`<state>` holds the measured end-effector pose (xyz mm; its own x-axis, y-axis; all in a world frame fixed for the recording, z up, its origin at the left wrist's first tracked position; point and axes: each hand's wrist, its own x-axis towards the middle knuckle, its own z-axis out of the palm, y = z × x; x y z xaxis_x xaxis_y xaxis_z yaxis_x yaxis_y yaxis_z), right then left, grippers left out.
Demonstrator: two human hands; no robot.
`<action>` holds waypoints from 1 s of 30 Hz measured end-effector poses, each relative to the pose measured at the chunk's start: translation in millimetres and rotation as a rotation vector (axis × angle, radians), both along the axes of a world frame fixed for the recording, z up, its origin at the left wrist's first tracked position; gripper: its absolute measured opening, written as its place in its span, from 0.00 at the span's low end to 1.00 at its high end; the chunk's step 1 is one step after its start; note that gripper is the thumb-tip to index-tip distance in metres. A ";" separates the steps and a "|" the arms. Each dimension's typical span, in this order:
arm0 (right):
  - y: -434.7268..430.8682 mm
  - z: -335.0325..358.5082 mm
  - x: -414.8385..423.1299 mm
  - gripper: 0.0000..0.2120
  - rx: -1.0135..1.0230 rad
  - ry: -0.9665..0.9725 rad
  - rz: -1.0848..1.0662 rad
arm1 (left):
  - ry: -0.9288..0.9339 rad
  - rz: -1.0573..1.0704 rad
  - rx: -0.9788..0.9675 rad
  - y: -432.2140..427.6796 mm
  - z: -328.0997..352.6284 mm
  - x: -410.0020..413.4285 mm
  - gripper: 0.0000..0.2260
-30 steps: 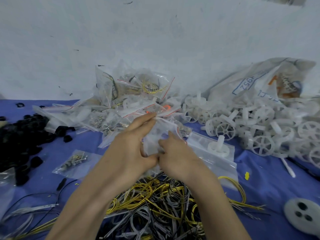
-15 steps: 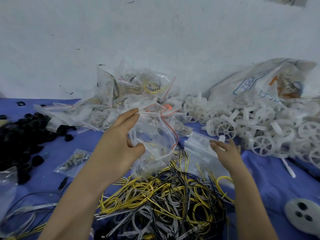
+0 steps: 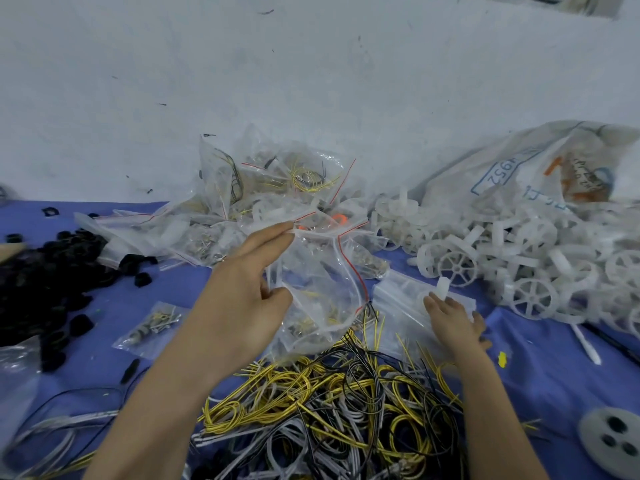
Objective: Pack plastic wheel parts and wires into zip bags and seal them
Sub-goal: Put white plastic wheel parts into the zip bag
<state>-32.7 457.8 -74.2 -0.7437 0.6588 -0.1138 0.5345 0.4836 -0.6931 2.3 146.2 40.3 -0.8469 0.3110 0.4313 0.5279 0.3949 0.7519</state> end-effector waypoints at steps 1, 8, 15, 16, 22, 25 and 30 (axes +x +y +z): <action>-1.6 1.1 0.1 0.23 0.000 0.031 -0.019 | 0.005 -0.003 0.002 0.0 -0.2 0.2 0.29; -29.2 78.1 20.4 0.16 -0.442 0.822 -0.021 | -0.013 -0.007 0.058 3.8 -0.6 -0.4 0.29; -110.9 149.7 68.8 0.11 -0.741 1.030 0.852 | -0.060 -0.067 0.116 9.4 3.4 5.0 0.28; -121.6 149.0 70.0 0.11 -0.604 0.941 0.931 | -0.085 -0.069 0.170 9.7 4.0 5.3 0.28; -141.7 136.6 66.7 0.22 0.240 0.326 1.033 | -0.182 -0.050 0.259 3.9 4.2 2.5 0.30; -141.9 138.9 76.1 0.28 0.207 0.193 1.070 | -0.145 -0.095 0.196 10.8 4.0 8.0 0.30; -95.5 156.9 95.5 0.13 -0.073 0.434 1.075 | -0.177 -0.117 0.232 23.9 -2.4 6.5 0.30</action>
